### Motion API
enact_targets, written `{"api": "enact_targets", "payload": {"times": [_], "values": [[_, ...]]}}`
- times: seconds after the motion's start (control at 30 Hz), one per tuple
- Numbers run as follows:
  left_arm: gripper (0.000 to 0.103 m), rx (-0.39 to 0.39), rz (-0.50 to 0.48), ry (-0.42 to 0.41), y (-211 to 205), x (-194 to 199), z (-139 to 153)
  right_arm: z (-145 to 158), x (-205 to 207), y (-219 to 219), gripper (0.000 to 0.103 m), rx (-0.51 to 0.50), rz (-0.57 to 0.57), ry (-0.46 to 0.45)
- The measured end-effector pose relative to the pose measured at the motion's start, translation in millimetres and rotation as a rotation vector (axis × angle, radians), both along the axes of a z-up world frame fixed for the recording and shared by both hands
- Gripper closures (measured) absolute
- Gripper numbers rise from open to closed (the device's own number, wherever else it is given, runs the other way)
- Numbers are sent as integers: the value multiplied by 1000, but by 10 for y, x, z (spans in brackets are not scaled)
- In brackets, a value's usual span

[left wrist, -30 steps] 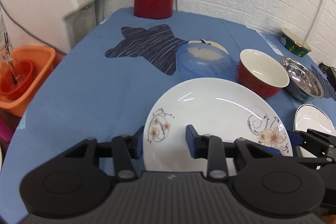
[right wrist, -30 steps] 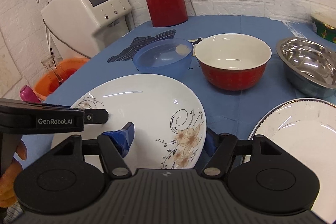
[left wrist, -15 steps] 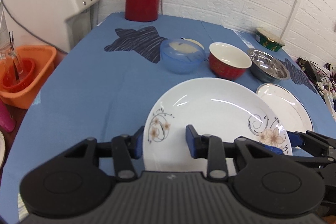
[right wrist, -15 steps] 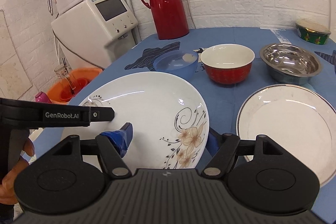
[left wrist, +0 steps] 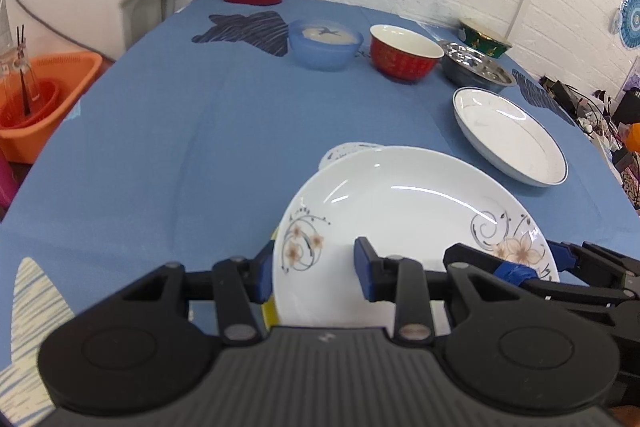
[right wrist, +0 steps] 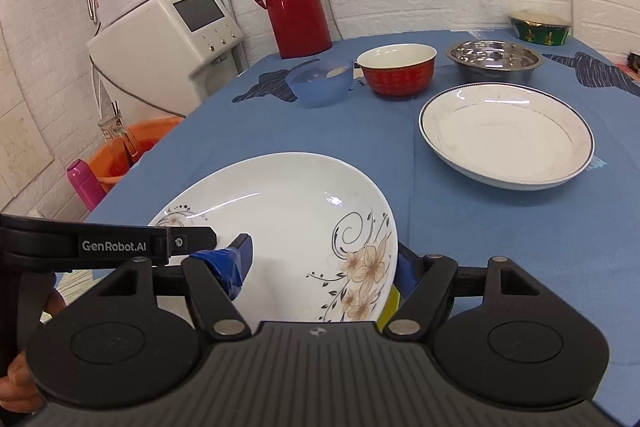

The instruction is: Organize plates and bowls

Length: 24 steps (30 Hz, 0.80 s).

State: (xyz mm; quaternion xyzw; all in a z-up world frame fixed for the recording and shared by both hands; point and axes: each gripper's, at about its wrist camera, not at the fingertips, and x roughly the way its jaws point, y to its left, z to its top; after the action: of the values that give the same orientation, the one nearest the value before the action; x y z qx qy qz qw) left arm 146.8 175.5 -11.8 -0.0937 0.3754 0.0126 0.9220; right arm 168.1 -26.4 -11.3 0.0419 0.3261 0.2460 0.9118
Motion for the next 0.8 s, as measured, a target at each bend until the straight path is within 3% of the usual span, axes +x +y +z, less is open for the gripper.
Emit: {"api": "enact_targets", "payload": {"times": [0.13,0.2,0.27,0.43,0.6,0.67,0.8], "values": [[70,3,2,-31,-1,-37,-41,-59,1,-84,45,55,-6,3],[59,-10,-10,-37,10,-43,-64,-82,10,-114,45,85,-13,5],[55,-31,-18,-32,12,-30,-78,-100,5,-151,45,124,-24,14],[53,-49,-18,-26,19,-19,-80,-93,-23,-130,45,119,-32,7],[50,16,-59,-24,-33,2,-53,-78,-88,-52,45,47,-27,-45],[47,65,-75,-64,-53,-23,24,-43,-97,-77,44,49,-45,-73],[42,71,-64,-131,-10,-42,201,20,-7,-177,45,71,-45,-59]]}}
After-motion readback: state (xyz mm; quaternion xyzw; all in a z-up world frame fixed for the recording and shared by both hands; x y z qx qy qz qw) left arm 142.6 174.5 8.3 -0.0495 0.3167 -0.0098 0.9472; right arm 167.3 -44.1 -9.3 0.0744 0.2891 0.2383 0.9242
